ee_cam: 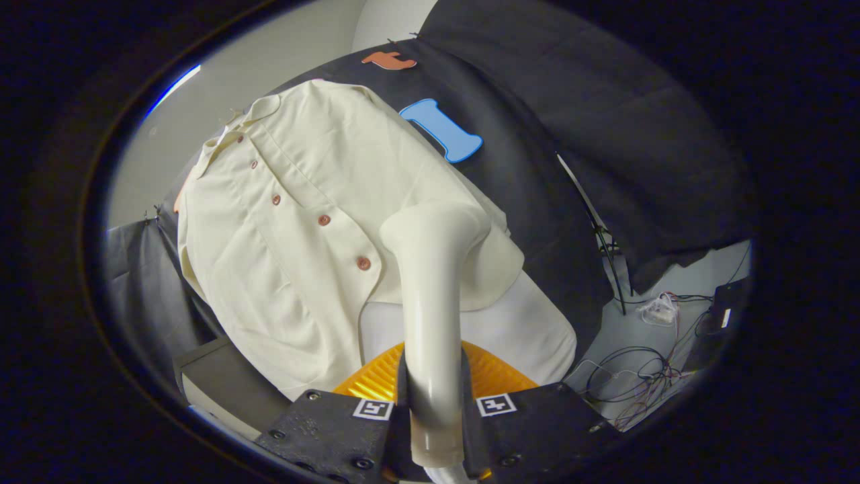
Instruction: Iron the clothes twice with a garment steamer, once on the left side and once on the right side.
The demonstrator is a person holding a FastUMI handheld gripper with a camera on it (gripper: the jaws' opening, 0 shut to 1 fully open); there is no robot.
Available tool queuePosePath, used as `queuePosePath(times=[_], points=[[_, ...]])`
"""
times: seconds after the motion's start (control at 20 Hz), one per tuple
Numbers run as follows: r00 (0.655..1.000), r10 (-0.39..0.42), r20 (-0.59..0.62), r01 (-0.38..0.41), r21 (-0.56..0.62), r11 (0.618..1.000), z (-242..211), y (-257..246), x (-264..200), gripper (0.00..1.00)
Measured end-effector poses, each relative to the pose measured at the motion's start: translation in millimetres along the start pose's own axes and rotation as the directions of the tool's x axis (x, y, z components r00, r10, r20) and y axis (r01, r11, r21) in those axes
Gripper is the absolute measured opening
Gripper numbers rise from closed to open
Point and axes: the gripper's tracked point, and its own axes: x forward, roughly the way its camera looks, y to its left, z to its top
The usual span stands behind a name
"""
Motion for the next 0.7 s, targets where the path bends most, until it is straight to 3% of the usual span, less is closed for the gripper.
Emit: queuePosePath(times=[0.4,0.7], points=[[0.999,-0.011,-0.05,0.013,0.04,0.999,-38.2,3.7,-41.5,0.31],[0.994,0.073,-0.075,-0.075,-0.018,0.997,-54.7,74.1,-101.1,0.31]])
